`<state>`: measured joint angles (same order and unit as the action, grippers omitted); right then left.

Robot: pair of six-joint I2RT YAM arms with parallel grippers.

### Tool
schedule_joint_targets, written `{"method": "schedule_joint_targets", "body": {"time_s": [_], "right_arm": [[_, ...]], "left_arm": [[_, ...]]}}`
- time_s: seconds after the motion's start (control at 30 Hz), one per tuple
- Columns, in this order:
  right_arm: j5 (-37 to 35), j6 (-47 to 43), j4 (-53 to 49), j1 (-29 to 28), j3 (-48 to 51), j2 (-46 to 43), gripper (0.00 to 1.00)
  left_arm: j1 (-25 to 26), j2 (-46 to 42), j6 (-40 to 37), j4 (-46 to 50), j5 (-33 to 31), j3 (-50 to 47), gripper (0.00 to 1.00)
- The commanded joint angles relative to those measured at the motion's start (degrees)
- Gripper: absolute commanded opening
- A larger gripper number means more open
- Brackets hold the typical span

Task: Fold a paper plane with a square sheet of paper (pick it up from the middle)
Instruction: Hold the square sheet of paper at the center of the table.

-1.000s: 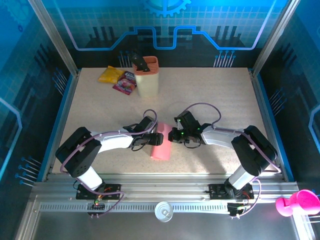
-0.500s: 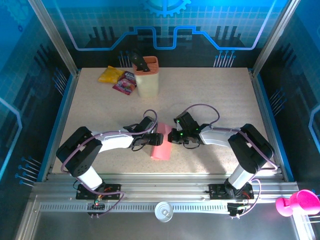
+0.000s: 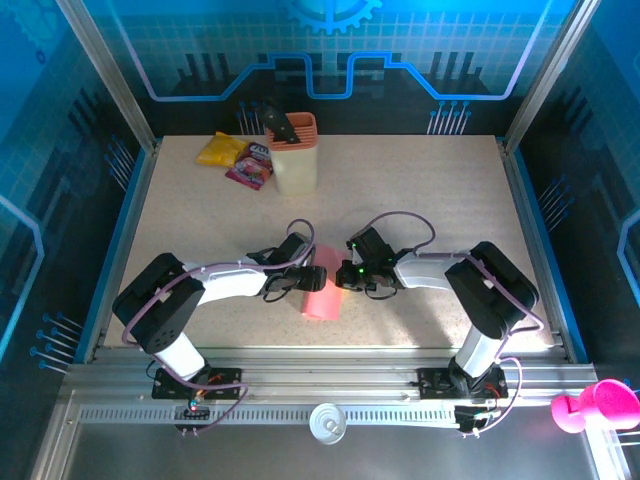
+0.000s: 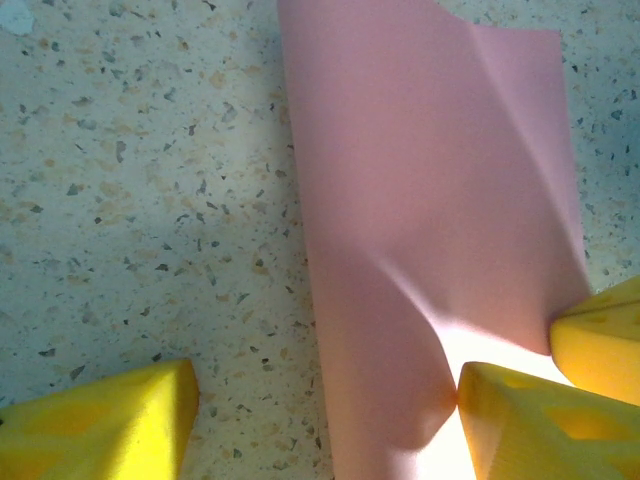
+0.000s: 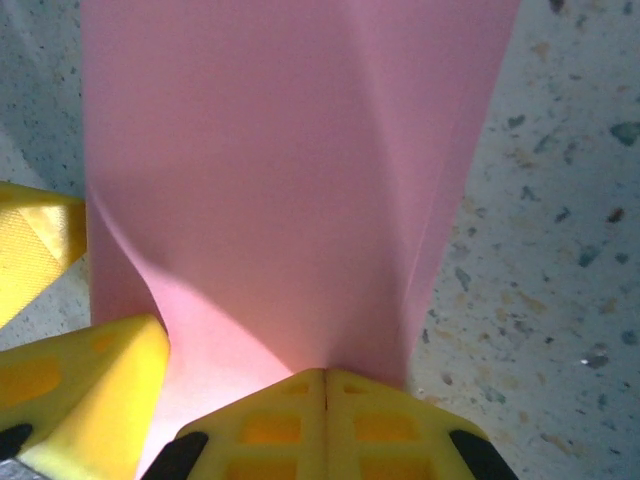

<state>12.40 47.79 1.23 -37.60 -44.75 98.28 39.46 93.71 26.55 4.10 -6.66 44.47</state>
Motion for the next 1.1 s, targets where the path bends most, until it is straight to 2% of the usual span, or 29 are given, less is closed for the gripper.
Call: {"method": "schedule_joint_targets", "body": {"time_s": [0.0,0.1,0.27,0.4,0.67,0.83,1.07], "right_arm": [[-0.9,-0.2,-0.7,-0.4,-0.6,1.4,0.00],[-1.2,-1.2,-1.4,-0.1,-0.7,1.5,0.00],[-1.2,-3.1,-3.0,0.3,-1.2,2.2,0.00],[-1.2,-4.1,-3.8,0.3,-1.6,2.7,0.00],[-0.7,-3.9,-3.3,0.3,-1.6,3.8,0.00],[-0.5,-3.7,-3.1,0.3,-1.4,4.2,0.00],[-0.5,-3.5,-2.7,0.3,-1.2,4.7,0.00]], "left_arm": [[-0.6,-0.6,0.2,1.2,0.4,-0.6,0.71],[-1.0,-2.5,1.4,1.7,0.9,-0.4,0.72],[-1.6,-7.3,2.7,2.5,2.8,-0.2,0.79],[-1.7,-10.2,1.7,2.0,6.2,0.3,0.79],[-1.8,-10.4,1.5,-3.9,14.6,-1.0,0.53],[-1.8,-9.0,1.5,-6.2,16.3,-1.7,0.47],[-2.0,-6.5,0.9,-7.7,16.9,-1.7,0.31]]}}
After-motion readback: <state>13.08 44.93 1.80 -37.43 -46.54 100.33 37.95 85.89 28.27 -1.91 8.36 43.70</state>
